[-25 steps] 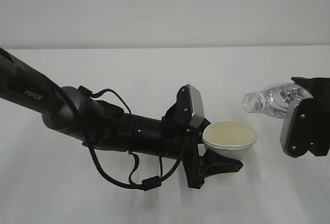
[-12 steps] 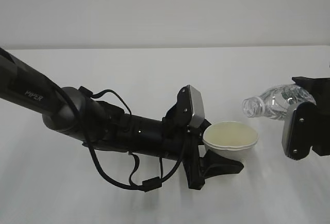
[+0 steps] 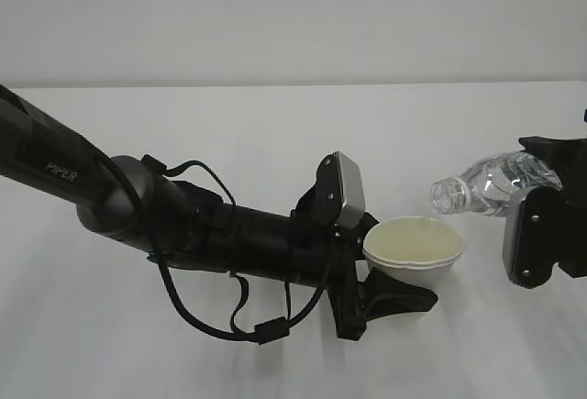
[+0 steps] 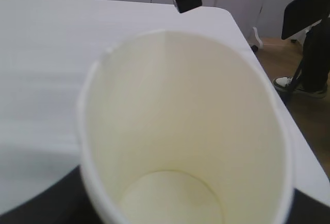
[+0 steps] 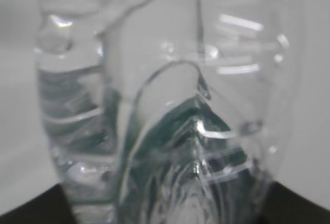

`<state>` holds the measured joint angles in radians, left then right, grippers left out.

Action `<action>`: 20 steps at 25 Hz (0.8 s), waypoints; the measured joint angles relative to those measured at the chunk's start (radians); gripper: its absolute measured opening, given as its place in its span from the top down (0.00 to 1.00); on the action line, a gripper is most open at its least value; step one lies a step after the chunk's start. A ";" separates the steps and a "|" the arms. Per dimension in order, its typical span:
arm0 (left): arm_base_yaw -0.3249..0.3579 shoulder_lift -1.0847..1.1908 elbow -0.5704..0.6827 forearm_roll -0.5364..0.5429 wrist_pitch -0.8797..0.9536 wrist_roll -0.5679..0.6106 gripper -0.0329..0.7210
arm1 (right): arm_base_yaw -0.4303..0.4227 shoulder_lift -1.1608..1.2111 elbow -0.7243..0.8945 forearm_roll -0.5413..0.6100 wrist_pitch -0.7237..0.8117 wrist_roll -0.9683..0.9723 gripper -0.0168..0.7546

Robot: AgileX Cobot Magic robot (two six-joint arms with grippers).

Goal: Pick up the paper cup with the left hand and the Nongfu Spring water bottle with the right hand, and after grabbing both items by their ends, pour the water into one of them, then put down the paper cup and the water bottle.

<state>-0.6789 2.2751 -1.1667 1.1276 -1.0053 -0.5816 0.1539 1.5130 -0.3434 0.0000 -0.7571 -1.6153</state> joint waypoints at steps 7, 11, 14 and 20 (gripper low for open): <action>-0.001 0.000 0.000 0.002 -0.002 -0.001 0.38 | 0.000 0.000 0.000 0.000 0.000 -0.019 0.48; -0.001 0.000 0.000 0.002 -0.002 -0.003 0.38 | 0.000 0.000 0.000 0.000 0.000 -0.027 0.48; -0.001 0.000 0.000 0.002 -0.002 -0.005 0.38 | 0.000 0.000 0.000 0.000 0.000 -0.029 0.48; -0.001 0.000 0.000 0.002 -0.002 -0.012 0.38 | 0.000 0.000 0.000 0.000 0.000 -0.052 0.48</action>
<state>-0.6803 2.2751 -1.1667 1.1299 -1.0072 -0.5938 0.1539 1.5130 -0.3434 0.0000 -0.7571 -1.6673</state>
